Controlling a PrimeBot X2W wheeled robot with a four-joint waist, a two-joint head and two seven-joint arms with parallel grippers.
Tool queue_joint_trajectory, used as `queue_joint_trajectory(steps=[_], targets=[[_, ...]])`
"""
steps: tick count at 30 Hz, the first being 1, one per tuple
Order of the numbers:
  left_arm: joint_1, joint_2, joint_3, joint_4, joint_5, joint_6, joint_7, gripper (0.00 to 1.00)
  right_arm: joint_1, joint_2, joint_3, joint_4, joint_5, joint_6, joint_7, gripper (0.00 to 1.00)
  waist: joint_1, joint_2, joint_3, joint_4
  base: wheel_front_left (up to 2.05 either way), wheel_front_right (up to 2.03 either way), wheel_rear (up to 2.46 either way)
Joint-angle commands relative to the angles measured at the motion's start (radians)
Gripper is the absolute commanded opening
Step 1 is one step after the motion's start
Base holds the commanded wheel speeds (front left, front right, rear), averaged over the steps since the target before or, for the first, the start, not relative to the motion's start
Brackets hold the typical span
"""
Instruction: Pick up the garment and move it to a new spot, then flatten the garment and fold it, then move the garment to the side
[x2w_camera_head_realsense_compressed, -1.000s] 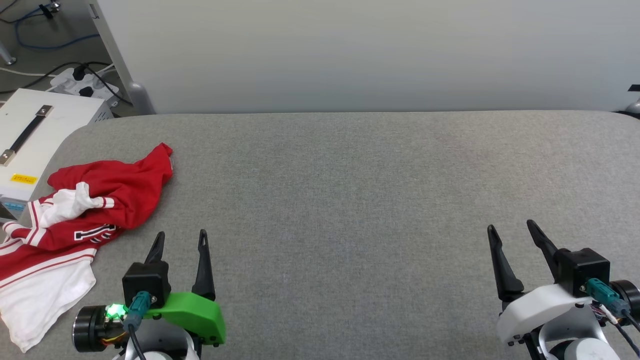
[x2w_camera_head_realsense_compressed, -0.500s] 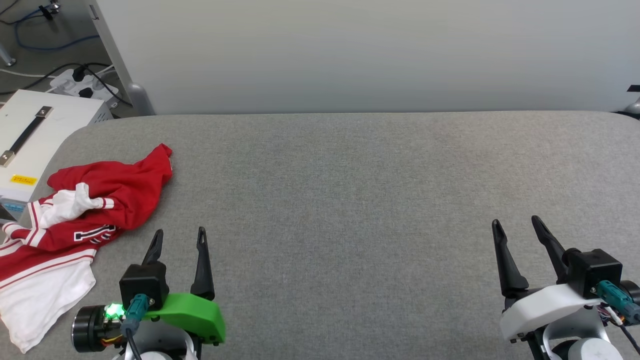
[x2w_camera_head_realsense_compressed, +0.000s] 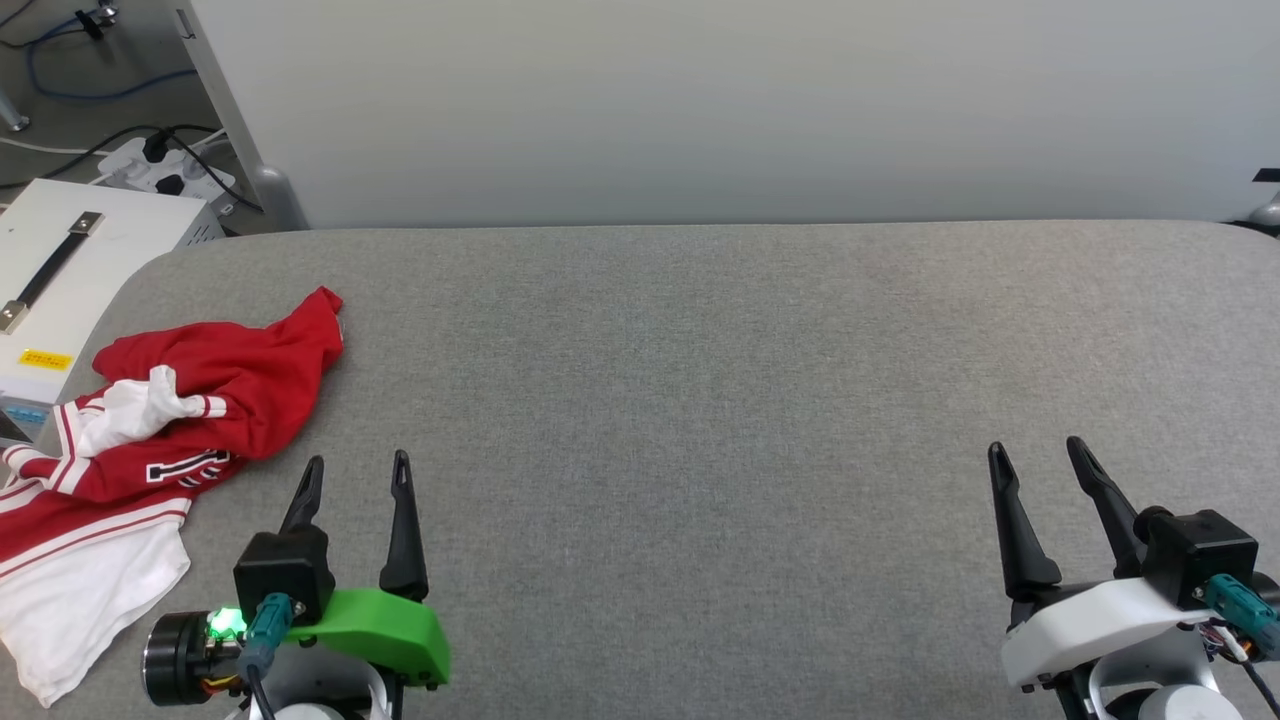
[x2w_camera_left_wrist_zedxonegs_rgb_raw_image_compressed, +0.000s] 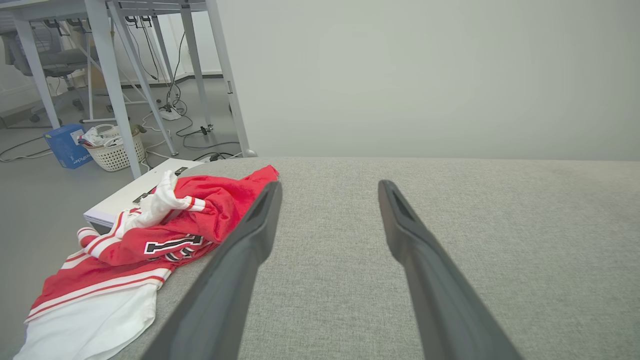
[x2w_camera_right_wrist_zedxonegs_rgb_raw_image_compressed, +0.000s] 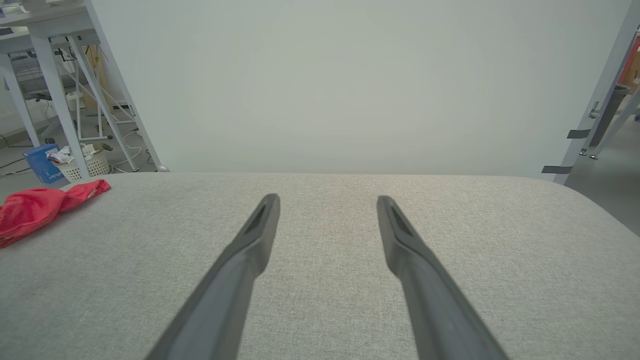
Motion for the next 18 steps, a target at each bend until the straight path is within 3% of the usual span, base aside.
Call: queue_joint_trajectory(steps=[1,18], targets=[[0.004,-0.002,0.000,0.001,-0.011,0.005,-0.010,1.00,0.009,0.001,0.001,-0.004,0.009,0.000,-0.011,1.00,0.0000,0.0000,0.000,0.000,0.00,0.00,0.00],[0.009,-0.002,0.005,0.019,-0.020,0.015,-0.046,1.00,0.021,0.001,0.019,0.007,0.017,0.000,-0.046,1.00,0.0000,0.0000,0.007,-0.004,0.00,0.00,0.00]])
